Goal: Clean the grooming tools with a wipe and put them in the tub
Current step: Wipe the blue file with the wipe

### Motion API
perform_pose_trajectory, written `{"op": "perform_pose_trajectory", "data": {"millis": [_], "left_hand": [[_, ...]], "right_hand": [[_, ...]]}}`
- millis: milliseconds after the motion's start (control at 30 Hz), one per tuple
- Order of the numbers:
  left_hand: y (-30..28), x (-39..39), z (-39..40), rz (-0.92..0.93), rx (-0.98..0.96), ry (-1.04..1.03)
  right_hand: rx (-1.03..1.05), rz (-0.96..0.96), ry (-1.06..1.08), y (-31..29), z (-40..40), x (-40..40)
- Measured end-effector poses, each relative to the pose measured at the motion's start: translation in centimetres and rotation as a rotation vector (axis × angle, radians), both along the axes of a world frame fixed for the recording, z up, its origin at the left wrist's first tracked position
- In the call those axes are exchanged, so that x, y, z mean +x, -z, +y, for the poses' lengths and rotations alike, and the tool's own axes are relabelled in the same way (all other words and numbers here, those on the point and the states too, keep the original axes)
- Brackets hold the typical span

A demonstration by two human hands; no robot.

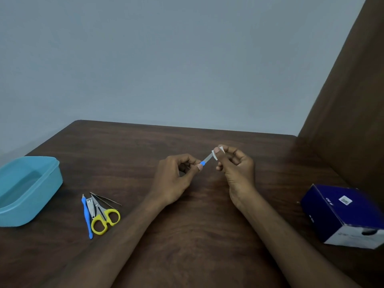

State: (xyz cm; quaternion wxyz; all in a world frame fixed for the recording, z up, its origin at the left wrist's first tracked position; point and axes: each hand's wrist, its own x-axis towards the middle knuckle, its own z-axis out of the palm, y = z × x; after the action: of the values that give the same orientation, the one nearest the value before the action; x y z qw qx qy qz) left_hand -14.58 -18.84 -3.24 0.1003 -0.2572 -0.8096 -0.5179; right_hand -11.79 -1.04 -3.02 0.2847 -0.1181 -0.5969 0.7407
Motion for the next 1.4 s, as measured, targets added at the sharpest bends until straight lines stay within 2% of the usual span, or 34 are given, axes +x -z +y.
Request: {"op": "perform_pose_trajectory", "data": {"millis": [167, 400, 600, 800, 1067, 1267, 1400], "left_hand": [[-0.1, -0.1, -0.2, 0.02, -0.006, -0.03], [-0.3, -0.3, 0.0, -0.148, 0.141, -0.103], [-0.2, 0.0, 0.1, -0.066, 0.051, -0.035], [-0.5, 0.1, -0.1, -0.016, 0.091, -0.039], [-0.4, -0.2, 0.2, -0.058, 0.09, -0.114], [-0.5, 0.2, 0.1, -0.018, 0.05, -0.015], [-0.5, 0.1, 0.0, -0.044, 0.051, -0.035]], "right_hand": [[-0.005, -0.007, -0.067, 0.1, 0.1, -0.3], [-0.05, 0.02, 0.016, 0.0, 0.3, 0.1], [0.161, 0.033, -0.146, 0.2, -1.0, 0.4], [0.076, -0.016, -0.237, -0.1, -1.0, 0.5], [-0.077, 0.019, -0.096, -0.4, -0.3, 0.3], [-0.012, 0.017, -0.103, -0.3, -0.6, 0.2], [-0.03, 0.005, -0.087, -0.2, -0.4, 0.2]]}}
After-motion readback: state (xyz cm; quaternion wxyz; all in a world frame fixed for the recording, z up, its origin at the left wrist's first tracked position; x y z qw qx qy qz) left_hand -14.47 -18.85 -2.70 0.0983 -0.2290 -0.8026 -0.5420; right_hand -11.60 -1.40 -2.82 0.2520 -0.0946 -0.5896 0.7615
